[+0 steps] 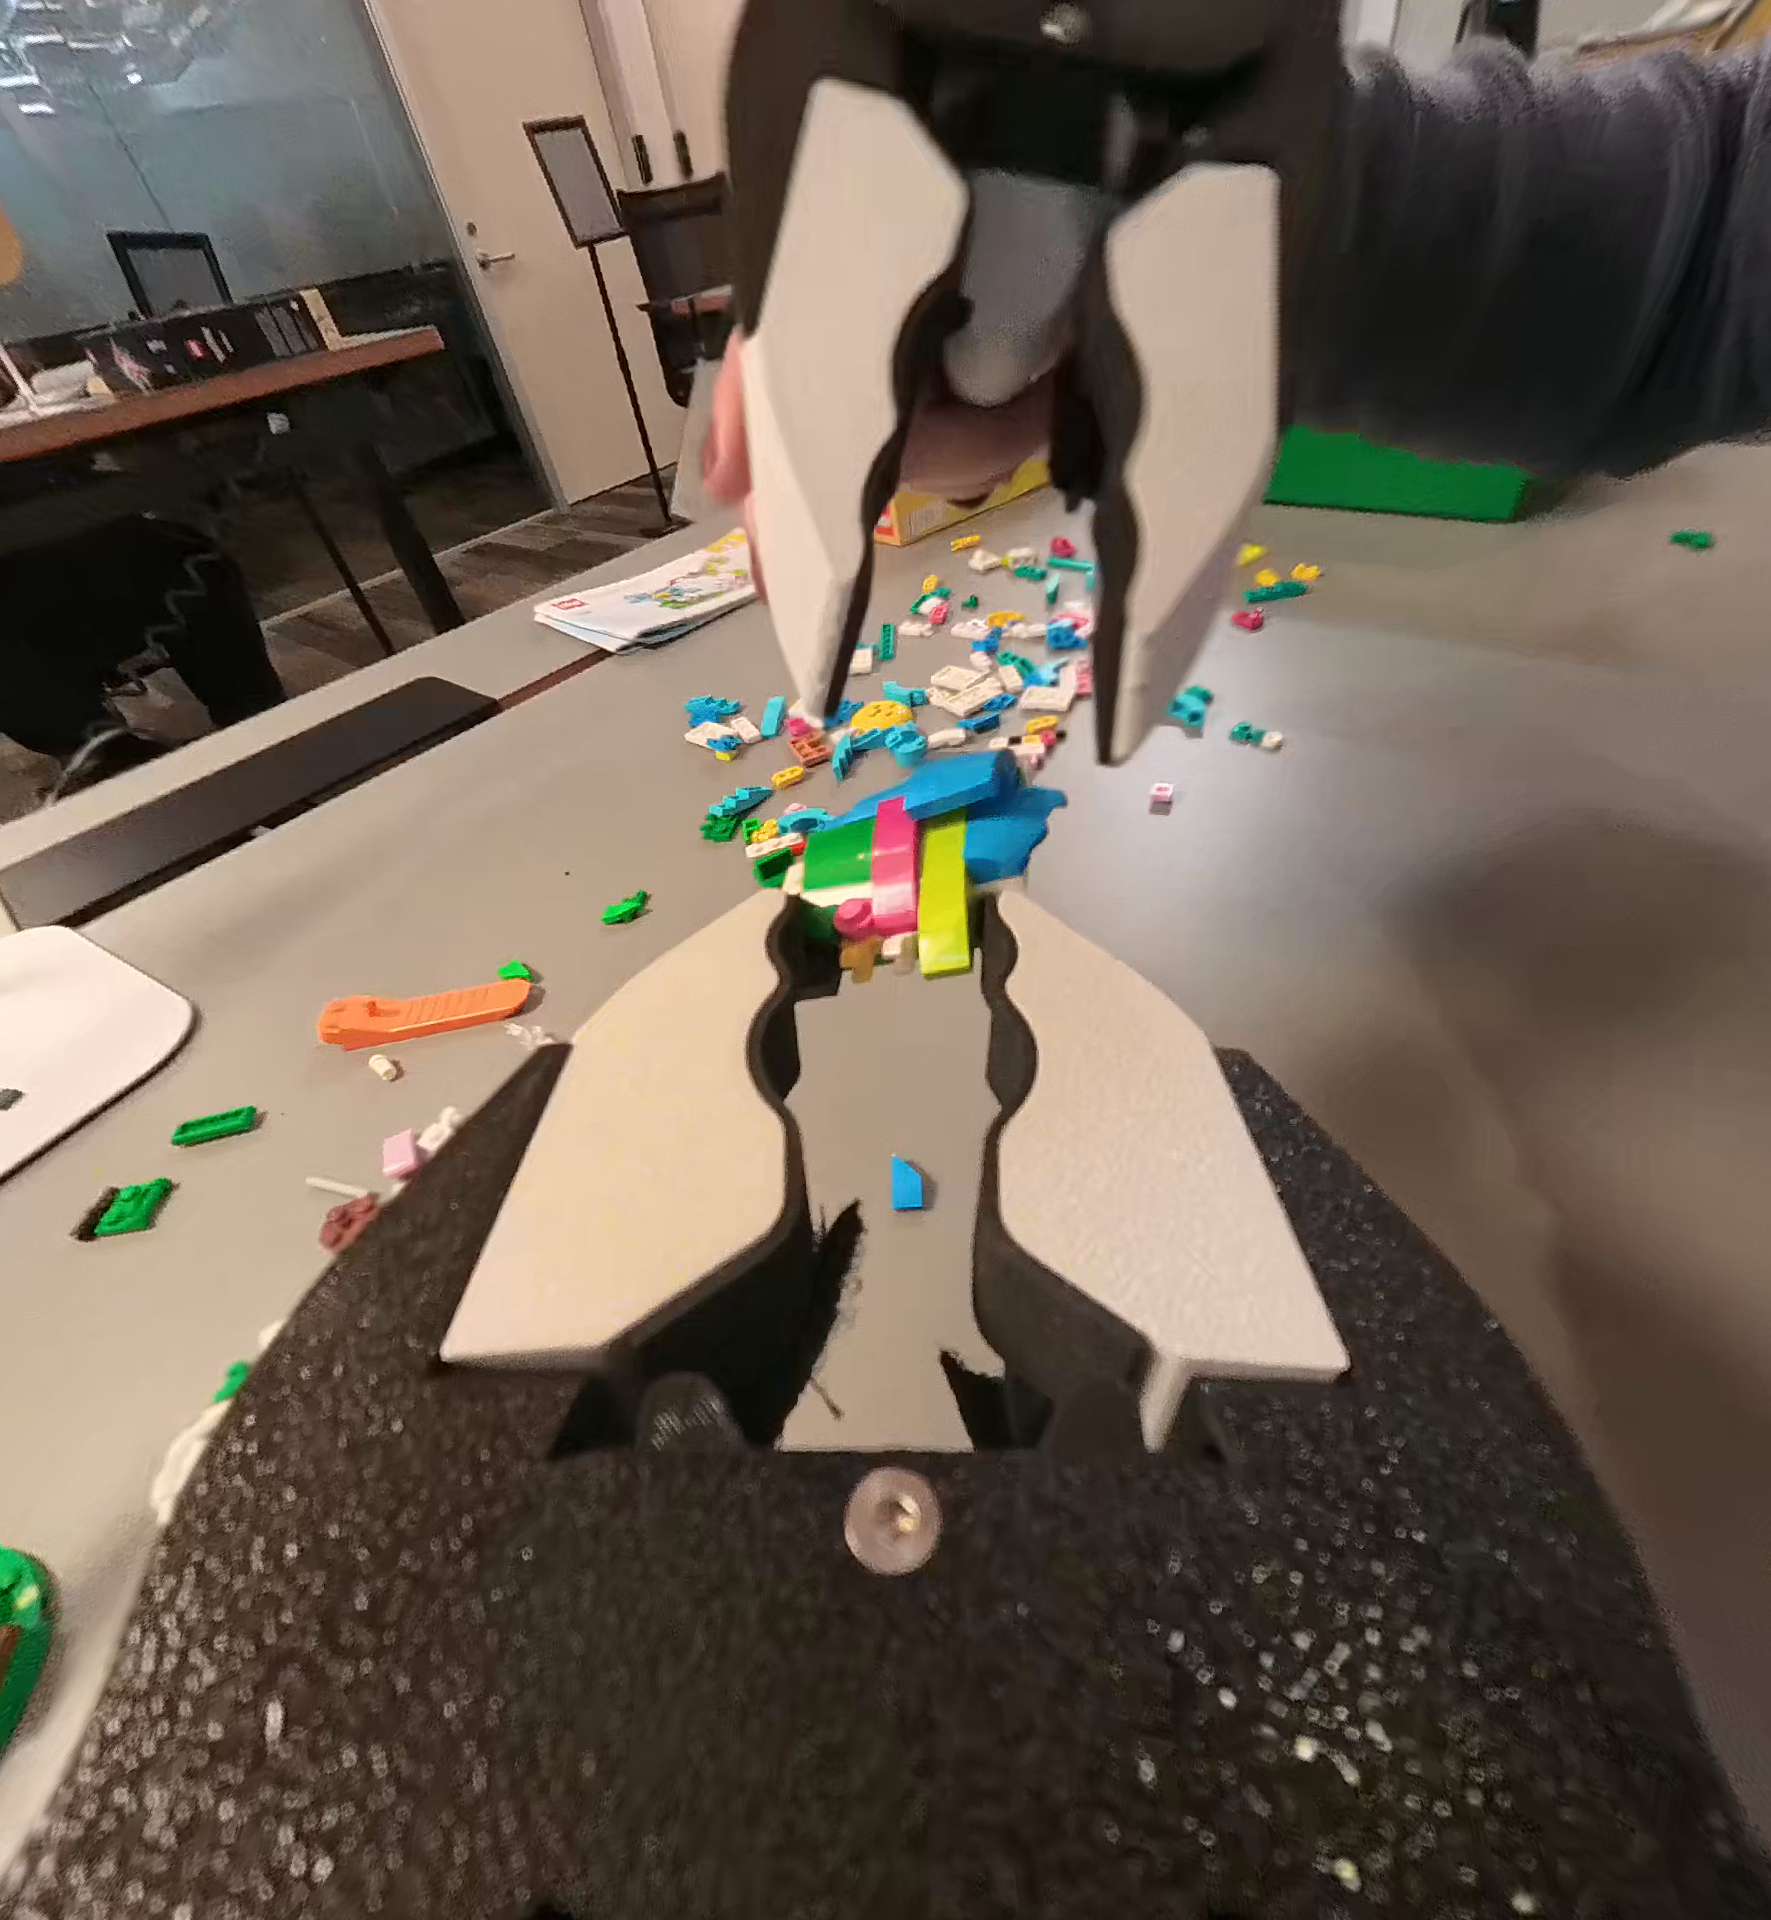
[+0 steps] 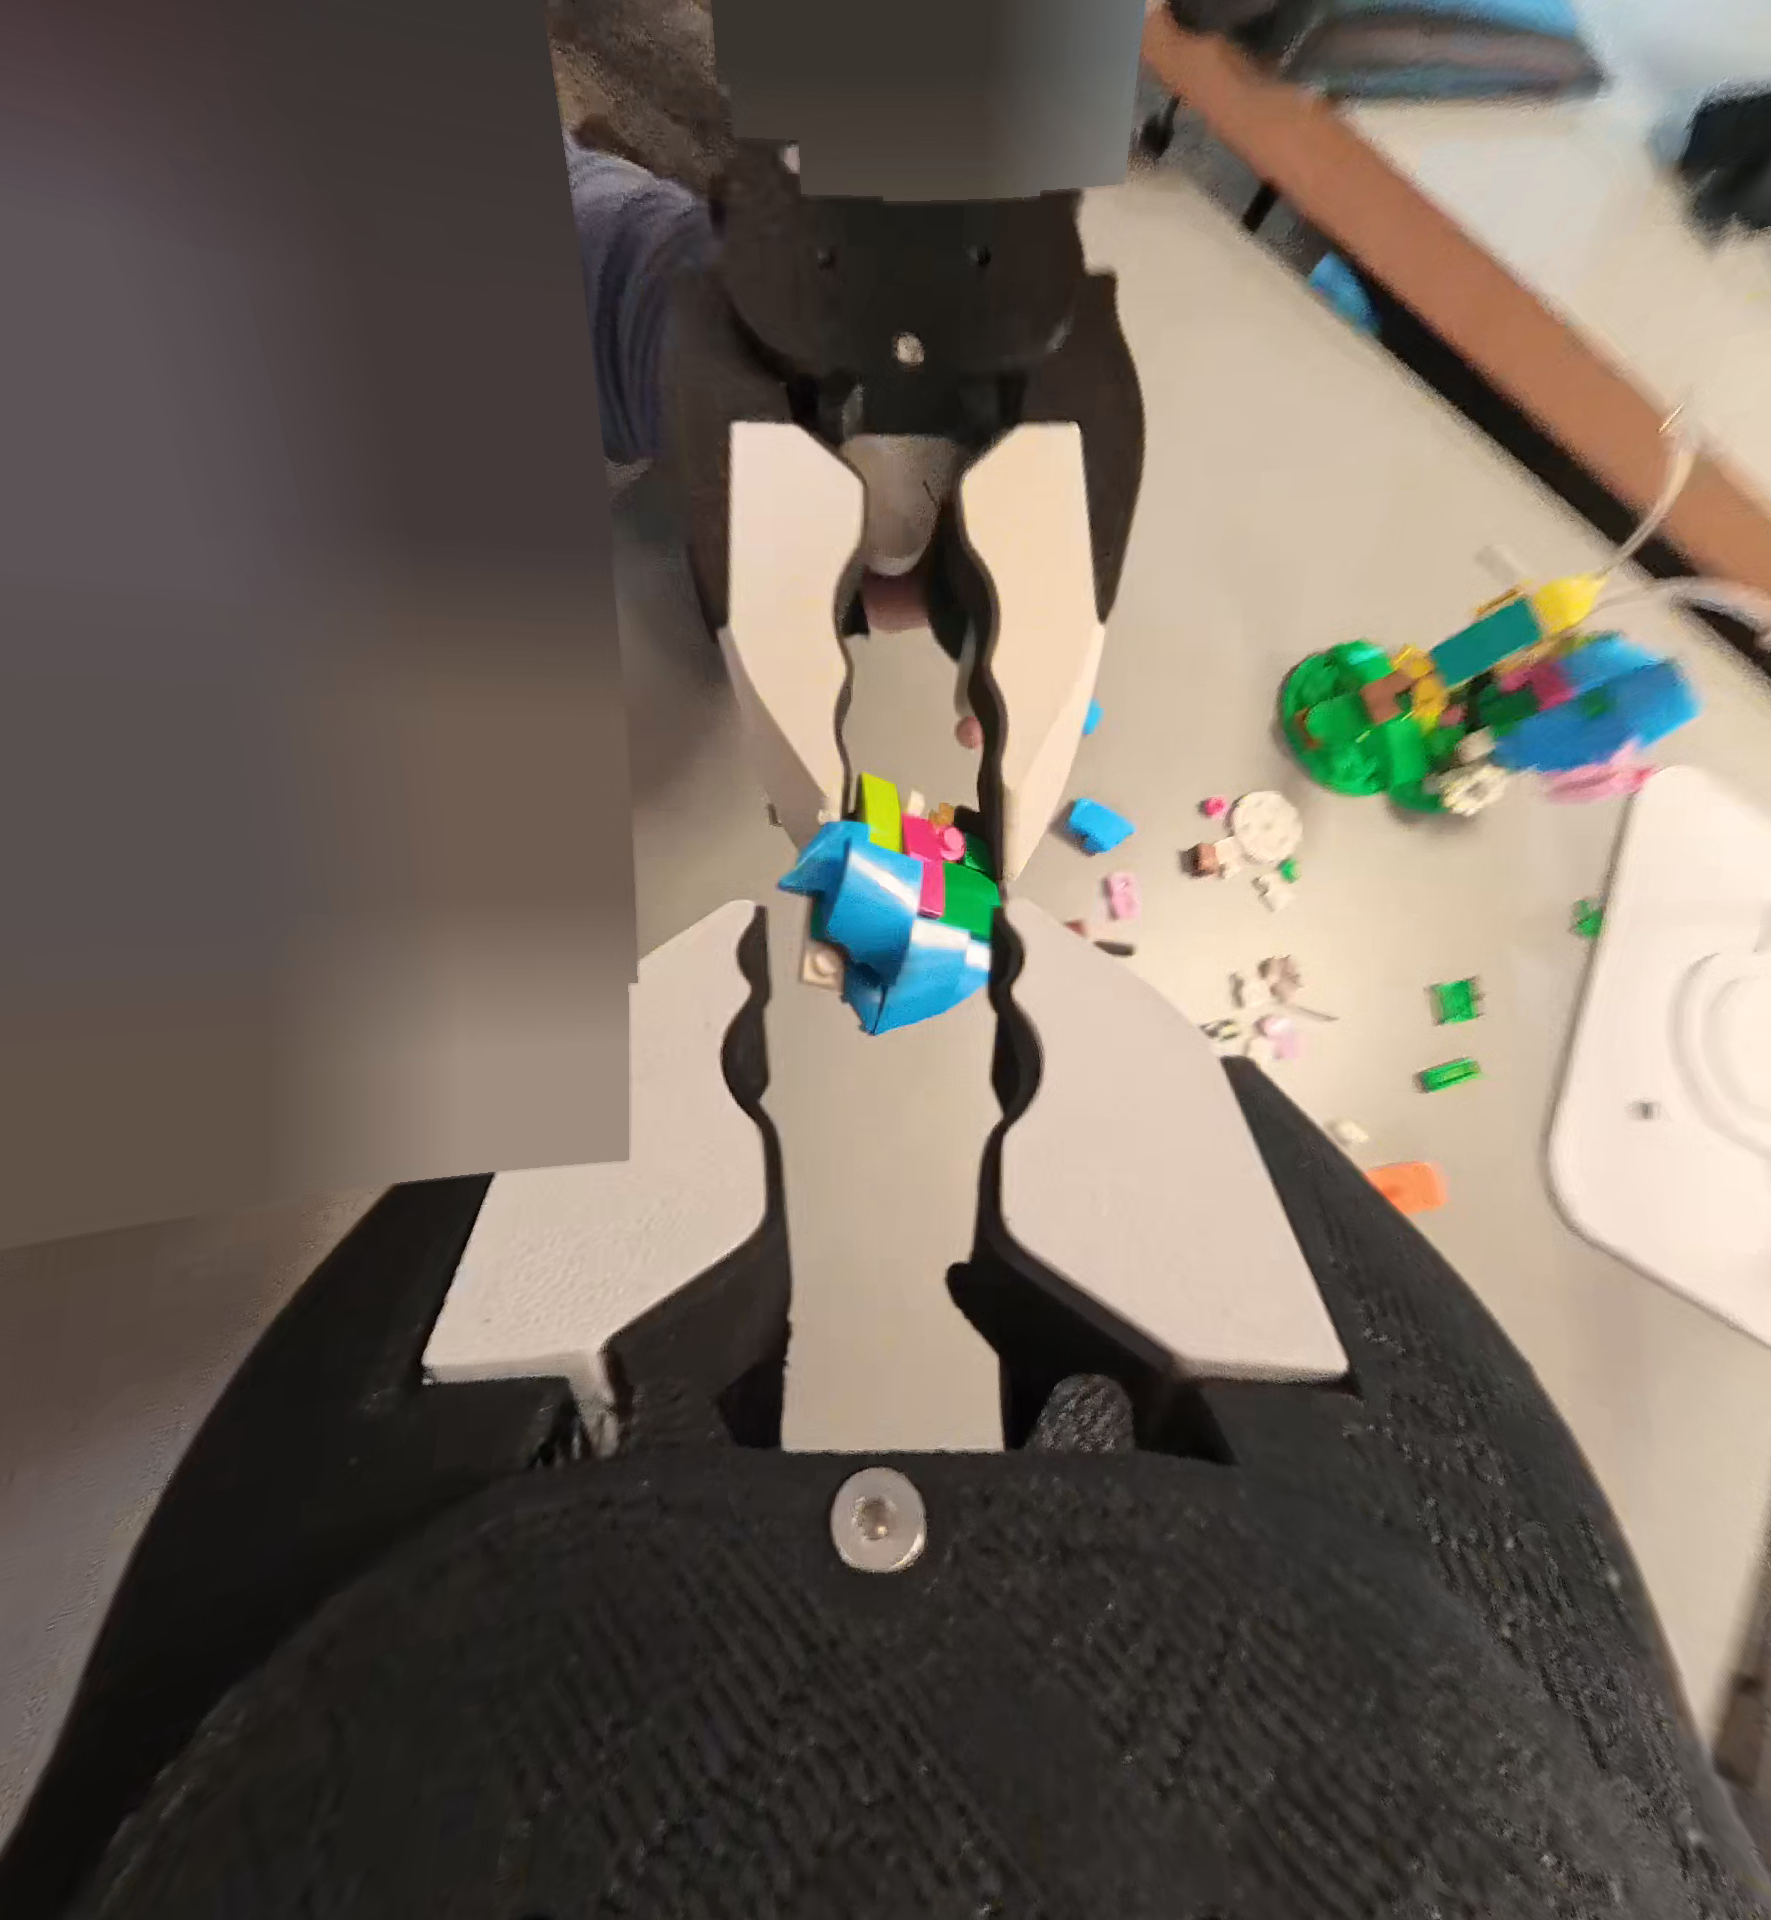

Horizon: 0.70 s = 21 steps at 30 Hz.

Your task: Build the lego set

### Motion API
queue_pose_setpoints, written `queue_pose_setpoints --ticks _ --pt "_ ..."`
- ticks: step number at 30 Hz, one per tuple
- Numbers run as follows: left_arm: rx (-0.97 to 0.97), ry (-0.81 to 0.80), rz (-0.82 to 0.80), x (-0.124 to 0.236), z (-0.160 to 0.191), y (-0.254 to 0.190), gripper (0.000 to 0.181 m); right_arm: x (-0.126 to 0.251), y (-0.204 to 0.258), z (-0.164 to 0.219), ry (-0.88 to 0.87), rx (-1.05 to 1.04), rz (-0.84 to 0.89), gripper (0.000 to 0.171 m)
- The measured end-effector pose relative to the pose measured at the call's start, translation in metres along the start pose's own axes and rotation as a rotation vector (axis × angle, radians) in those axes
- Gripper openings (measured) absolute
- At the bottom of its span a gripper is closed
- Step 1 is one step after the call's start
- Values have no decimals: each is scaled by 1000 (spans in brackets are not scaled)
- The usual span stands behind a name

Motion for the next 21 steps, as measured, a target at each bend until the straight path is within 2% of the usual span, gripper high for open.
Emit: queue_pose_setpoints --ticks 4,8,13,18,21 --pt "97 -14 47 2 -2 0 32 -2 8 -6 19 244 160 43" --pt "172 -21 92 3 -3 -2 32 -9 11 -5 60 355 237 45" --pt "210 -20 129 3 -4 -5 32 -16 12 -2 91 393 255 38" --pt "235 4 130 2 -1 -5 32 -12 10 -5 61 376 265 16" --pt "255 -1 140 2 -1 -5 32 -11 10 -5 51 361 268 15"
Point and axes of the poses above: each gripper's, where its closed fingertips meet, x back along the fingers, z out of its underside, y = z × x across the jaws, the point moved 2 cm from there along x, back along the fingers, and after that the axes turned 7 degrees about x, right-handed, at the moved point
